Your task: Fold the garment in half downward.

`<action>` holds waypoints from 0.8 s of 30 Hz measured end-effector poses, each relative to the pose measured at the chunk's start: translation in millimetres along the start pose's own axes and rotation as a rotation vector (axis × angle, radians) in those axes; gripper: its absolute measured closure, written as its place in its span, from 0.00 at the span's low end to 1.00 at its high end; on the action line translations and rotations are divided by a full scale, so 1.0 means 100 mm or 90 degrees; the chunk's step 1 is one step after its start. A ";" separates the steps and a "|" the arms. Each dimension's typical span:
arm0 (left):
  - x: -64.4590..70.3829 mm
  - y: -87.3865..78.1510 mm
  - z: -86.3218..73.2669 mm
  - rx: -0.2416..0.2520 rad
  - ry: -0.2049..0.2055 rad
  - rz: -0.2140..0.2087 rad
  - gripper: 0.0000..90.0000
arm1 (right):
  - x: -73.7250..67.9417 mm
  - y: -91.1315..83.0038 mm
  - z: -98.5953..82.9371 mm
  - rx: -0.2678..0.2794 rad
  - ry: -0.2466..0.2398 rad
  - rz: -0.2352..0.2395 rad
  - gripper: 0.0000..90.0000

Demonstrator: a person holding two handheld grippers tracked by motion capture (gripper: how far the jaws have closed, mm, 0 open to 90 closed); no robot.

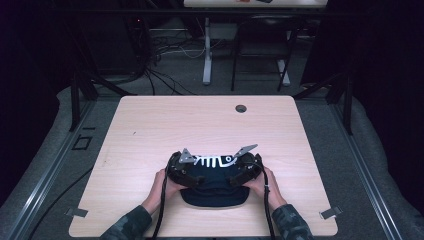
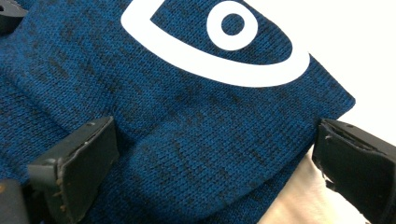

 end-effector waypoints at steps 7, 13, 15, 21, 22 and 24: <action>-0.08 0.07 0.03 -0.007 -0.023 0.003 0.08 | 0.04 0.00 0.02 -0.004 0.005 -0.013 0.01; -0.07 0.05 0.06 -0.001 -0.014 0.021 0.04 | 0.04 0.00 0.02 -0.003 0.009 -0.010 0.00; -0.08 0.03 0.07 0.014 -0.023 0.014 0.01 | 0.03 -0.02 0.02 0.000 0.008 -0.009 0.00; -0.06 -0.13 0.13 0.055 -0.028 -0.007 0.00 | 0.02 -0.13 0.07 0.040 0.015 0.005 0.00; -0.06 -0.16 0.13 0.061 -0.029 -0.007 0.00 | 0.02 -0.16 0.07 0.048 0.015 0.005 0.00; -0.05 -0.28 0.14 0.077 -0.030 -0.006 0.00 | 0.01 -0.22 0.07 0.055 0.018 0.010 0.00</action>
Point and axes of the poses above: each handheld gripper's, and its own axes: y roughly forward along the jaws, z roughly out of its top, x roughly to its right, the point moved 5 cm from there along y, roughly forward along the jaws, and after that the axes turned 1 degree about x, right-handed, at the moved point
